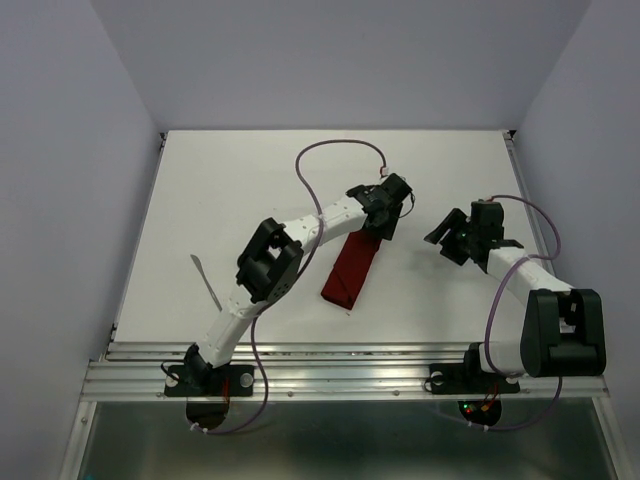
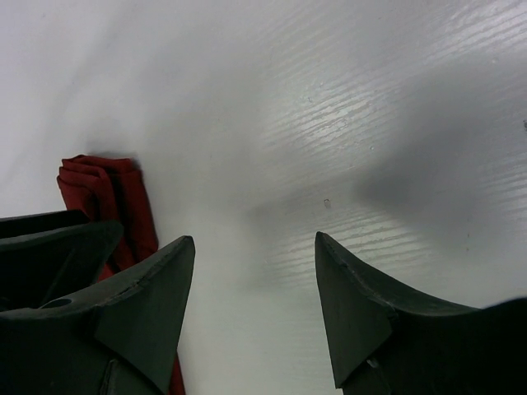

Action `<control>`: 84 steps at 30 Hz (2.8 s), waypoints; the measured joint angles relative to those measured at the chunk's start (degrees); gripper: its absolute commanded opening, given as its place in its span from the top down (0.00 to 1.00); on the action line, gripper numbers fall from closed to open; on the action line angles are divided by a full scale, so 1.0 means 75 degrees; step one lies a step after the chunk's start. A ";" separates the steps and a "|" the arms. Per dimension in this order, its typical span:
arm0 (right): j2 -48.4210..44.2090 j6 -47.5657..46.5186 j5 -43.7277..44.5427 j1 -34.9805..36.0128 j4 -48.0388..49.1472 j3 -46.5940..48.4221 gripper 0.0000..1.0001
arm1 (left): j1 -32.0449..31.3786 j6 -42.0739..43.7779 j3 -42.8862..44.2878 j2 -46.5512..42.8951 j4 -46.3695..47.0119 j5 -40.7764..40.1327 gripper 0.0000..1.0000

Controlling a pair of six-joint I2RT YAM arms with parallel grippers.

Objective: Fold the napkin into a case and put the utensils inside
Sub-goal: Stuff the top corner of the smaller-rectangle-folded napkin into the folded napkin.

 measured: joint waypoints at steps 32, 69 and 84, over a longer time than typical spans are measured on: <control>0.0000 -0.0050 -0.0393 -0.0035 0.0000 0.0000 0.35 | -0.0085 0.0358 0.0358 0.0487 -0.0122 -0.0143 0.44; 0.0052 -0.1515 -0.0347 0.1384 -0.0694 0.0828 0.52 | 0.0659 0.0256 -0.1177 -0.0804 0.0656 0.1725 1.00; 0.1722 -0.2165 0.0912 0.3293 -0.0909 0.2098 0.51 | 0.1014 -0.0087 -0.1816 -0.1472 0.1271 0.2693 1.00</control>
